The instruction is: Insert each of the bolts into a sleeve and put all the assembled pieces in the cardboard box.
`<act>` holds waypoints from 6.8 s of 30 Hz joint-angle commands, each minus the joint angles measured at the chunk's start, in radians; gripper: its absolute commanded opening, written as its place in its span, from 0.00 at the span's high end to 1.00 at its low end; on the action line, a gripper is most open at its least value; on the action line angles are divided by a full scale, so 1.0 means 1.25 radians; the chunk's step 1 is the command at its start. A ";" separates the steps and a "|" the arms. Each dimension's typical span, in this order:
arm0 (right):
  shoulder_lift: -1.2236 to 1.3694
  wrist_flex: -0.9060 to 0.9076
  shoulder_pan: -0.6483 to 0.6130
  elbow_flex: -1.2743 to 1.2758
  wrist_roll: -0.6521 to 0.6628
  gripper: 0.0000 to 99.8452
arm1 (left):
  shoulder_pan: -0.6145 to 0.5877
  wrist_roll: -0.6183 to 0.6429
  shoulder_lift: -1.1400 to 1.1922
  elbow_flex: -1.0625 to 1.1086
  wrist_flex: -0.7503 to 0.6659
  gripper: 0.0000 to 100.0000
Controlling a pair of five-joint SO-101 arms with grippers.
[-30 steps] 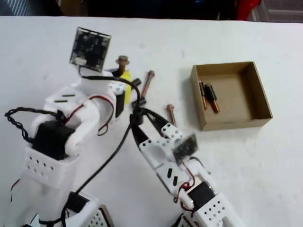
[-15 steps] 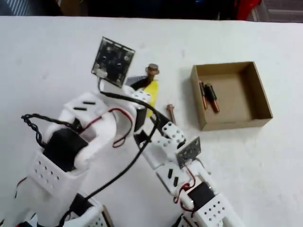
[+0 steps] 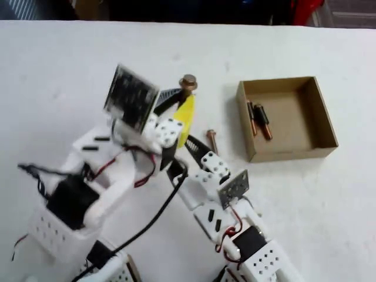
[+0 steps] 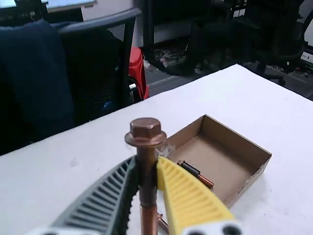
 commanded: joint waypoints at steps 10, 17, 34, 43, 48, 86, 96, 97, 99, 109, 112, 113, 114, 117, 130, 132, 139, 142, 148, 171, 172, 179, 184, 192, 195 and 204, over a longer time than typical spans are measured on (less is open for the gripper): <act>-0.009 0.017 -0.002 0.006 -0.005 0.98 | -0.014 -0.022 -0.260 0.323 -0.274 0.98; -0.009 0.019 -0.001 0.006 -0.001 0.98 | -0.028 -0.021 -0.305 0.377 -0.293 0.98; -0.010 0.020 0.001 -0.007 -0.005 0.98 | -0.028 0.006 -0.328 0.423 -0.300 0.98; -0.010 0.020 0.001 -0.007 -0.005 0.98 | -0.028 0.006 -0.328 0.466 -0.367 0.98; -0.010 0.020 0.001 -0.007 -0.005 0.98 | -0.028 0.010 -0.328 0.532 -0.446 0.98; -0.010 0.115 0.001 -0.047 -0.005 0.98 | -0.064 0.014 -0.573 0.696 -0.275 0.83; -0.010 0.138 0.001 -0.059 -0.005 0.98 | -0.122 -0.023 -0.573 0.697 -0.276 0.83; -0.010 0.137 0.001 -0.059 -0.005 0.98 | -0.122 -0.022 -0.573 0.698 -0.275 0.83; -0.010 0.136 0.001 -0.059 -0.005 0.98 | -0.122 -0.022 -0.573 0.698 -0.275 0.83; -0.010 0.147 0.023 -0.076 -0.005 0.98 | -0.143 -0.026 -0.575 0.660 -0.276 0.83; -0.010 0.224 0.069 -0.122 -0.006 0.98 | -0.199 -0.022 -0.575 0.617 -0.275 0.83; -0.010 0.263 0.087 -0.147 -0.006 0.98 | -0.220 -0.022 -0.575 0.610 -0.268 0.84; -0.010 0.305 0.101 -0.176 -0.007 0.98 | -0.240 -0.022 -0.575 0.609 -0.255 0.86; -0.010 0.408 0.150 -0.258 -0.049 0.98 | -0.294 -0.026 -0.576 0.606 -0.217 0.99; 0.028 0.740 0.316 -0.614 0.026 0.98 | -0.420 -0.027 -0.576 0.684 -0.133 0.98; 0.077 0.780 0.336 -0.674 0.050 0.98 | -0.449 -0.027 -0.576 0.717 -0.133 0.98; 0.352 0.814 0.420 -0.830 0.119 0.98 | -0.482 -0.028 -0.576 0.803 -0.137 0.98; 0.478 0.812 0.482 -0.884 0.126 0.98 | -0.482 -0.028 -0.576 0.833 -0.139 0.98; 0.740 0.812 0.587 -1.003 0.152 0.98 | -0.484 -0.028 -0.576 0.879 -0.139 0.98; 1.665 0.889 0.704 -1.634 0.273 0.98 | -0.547 -0.029 -0.576 0.917 -0.093 0.98; 1.691 0.906 0.704 -1.661 0.274 0.98 | -0.547 -0.029 -0.576 0.917 -0.093 0.98; 1.843 1.060 0.702 -1.869 0.325 0.90 | -0.547 -0.029 -0.576 0.918 -0.091 0.98; 1.890 1.140 0.702 -2.001 0.335 0.81 | -0.547 -0.029 -0.576 0.918 -0.091 0.98; 1.890 1.347 0.659 -2.271 0.329 0.82 | -0.547 -0.029 -0.576 0.918 -0.090 0.98; 1.890 1.445 0.617 -2.386 0.318 0.82 | -0.547 -0.029 -0.576 0.918 -0.088 0.98; 1.890 1.467 0.474 -2.504 0.217 0.82 | -0.548 -0.029 -0.578 0.932 -0.093 0.98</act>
